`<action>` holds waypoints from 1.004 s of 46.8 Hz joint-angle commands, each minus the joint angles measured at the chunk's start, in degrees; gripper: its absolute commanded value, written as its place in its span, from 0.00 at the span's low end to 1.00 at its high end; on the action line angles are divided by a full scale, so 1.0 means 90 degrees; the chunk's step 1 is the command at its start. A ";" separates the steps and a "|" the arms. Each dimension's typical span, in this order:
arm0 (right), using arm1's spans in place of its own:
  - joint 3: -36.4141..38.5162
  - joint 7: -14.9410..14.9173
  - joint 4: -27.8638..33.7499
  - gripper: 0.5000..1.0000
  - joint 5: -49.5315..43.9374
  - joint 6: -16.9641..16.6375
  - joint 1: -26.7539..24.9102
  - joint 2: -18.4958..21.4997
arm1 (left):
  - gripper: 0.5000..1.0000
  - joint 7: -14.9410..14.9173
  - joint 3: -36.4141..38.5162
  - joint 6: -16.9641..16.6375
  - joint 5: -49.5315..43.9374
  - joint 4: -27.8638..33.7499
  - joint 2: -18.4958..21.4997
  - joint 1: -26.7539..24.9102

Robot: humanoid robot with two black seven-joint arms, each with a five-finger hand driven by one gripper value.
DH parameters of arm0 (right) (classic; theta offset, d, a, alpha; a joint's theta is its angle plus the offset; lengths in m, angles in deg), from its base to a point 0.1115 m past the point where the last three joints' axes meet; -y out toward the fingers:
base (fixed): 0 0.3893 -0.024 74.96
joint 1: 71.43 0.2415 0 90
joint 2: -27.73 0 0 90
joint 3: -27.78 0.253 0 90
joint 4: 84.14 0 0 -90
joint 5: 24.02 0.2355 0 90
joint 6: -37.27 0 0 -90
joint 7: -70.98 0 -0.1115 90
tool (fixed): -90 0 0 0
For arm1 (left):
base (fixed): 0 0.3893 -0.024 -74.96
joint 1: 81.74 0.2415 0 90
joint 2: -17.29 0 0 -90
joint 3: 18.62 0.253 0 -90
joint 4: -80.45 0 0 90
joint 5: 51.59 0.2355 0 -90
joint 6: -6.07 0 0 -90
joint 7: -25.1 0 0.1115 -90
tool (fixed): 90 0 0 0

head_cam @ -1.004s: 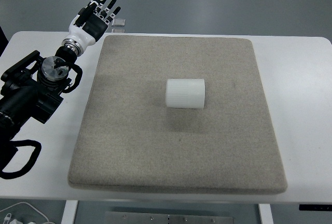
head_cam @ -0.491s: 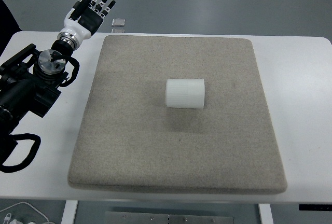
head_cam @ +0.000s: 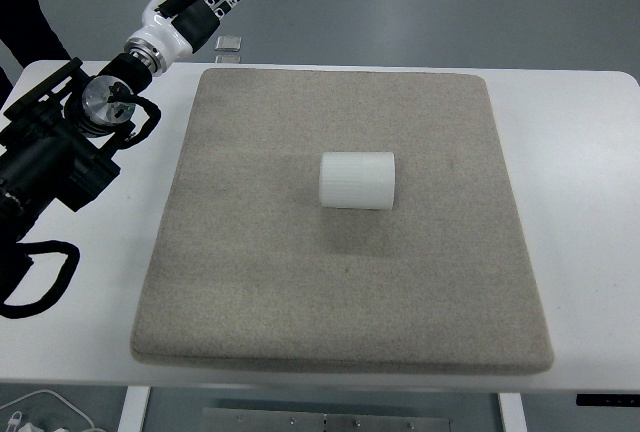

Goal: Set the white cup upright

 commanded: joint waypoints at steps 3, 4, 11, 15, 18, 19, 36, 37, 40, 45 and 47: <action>0.0000 -0.0001 0.0000 0.86 0.0000 0.0000 0.0000 0.0000 | 0.99 -0.0045 0.0020 -0.0078 0.0698 0.0504 0.0140 -0.0038; 0.0000 -0.0001 0.0000 0.86 0.0000 0.0000 0.0000 0.0000 | 0.99 -0.0045 0.0030 -0.0088 0.0796 0.0583 0.0159 -0.0048; 0.0000 -0.0001 0.0000 0.86 0.0000 0.0000 0.0000 0.0000 | 0.98 -0.0104 0.0127 -0.0117 0.1596 0.1139 0.0296 -0.0155; 0.0000 -0.0001 0.0000 0.86 0.0000 0.0000 0.0001 0.0000 | 0.98 -0.0104 0.0371 -0.0176 0.2114 0.1403 0.0384 -0.0204; 0.0000 -0.0001 0.0000 0.86 0.0000 0.0000 0.0000 0.0000 | 0.98 -0.0114 0.0440 -0.0244 0.2368 0.1657 0.0403 -0.0243; 0.0000 -0.0001 0.0000 0.86 0.0000 0.0000 0.0000 0.0000 | 0.98 -0.0123 0.0450 -0.0264 0.2437 0.1745 0.0433 -0.0253; 0.0000 -0.0001 0.0000 0.86 0.0000 0.0000 0.0000 0.0000 | 0.98 -0.0445 0.1114 -0.0664 0.3472 0.3171 0.1019 -0.0477; 0.0000 -0.0001 0.0000 0.86 0.0000 0.0000 0.0000 0.0000 | 0.98 -0.0475 0.1143 -0.0664 0.3540 0.3200 0.1028 -0.0497; 0.0000 -0.0001 0.0000 0.86 0.0000 0.0000 0.0000 0.0000 | 0.98 -0.0553 0.1182 -0.0664 0.3745 0.3317 0.1048 -0.0555; 0.0000 -0.0001 0.0000 0.86 0.0000 0.0000 0.0000 0.0000 | 0.98 -0.0757 0.1192 -0.0664 0.4145 0.3571 0.1077 -0.0614; 0.0000 -0.0001 0.0000 0.86 0.0000 0.0000 0.0000 0.0000 | 0.98 -0.0894 0.1192 -0.0664 0.4302 0.3717 0.1107 -0.0633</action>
